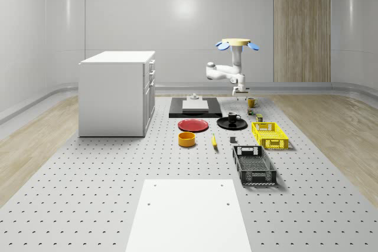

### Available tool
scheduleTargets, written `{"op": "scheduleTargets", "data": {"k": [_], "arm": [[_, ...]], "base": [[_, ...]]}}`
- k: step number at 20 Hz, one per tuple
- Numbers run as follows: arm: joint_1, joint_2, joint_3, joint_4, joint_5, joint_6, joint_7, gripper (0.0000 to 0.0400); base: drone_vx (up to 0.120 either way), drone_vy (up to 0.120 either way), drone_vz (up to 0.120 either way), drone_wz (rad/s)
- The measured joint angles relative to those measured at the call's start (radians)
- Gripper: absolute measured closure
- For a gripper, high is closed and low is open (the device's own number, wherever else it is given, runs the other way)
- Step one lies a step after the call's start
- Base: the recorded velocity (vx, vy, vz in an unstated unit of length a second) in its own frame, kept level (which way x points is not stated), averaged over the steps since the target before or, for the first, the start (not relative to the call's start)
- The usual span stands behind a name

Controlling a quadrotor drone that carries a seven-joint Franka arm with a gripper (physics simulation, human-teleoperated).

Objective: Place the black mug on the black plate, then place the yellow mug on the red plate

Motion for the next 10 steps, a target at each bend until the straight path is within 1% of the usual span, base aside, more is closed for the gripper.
{"op": "scheduleTargets", "data": {"k": [10], "arm": [[0.0,-0.001,0.0,0.0,0.0,0.001,0.0,0.0]], "base": [[-0.12,0.12,0.0,0.0]]}}
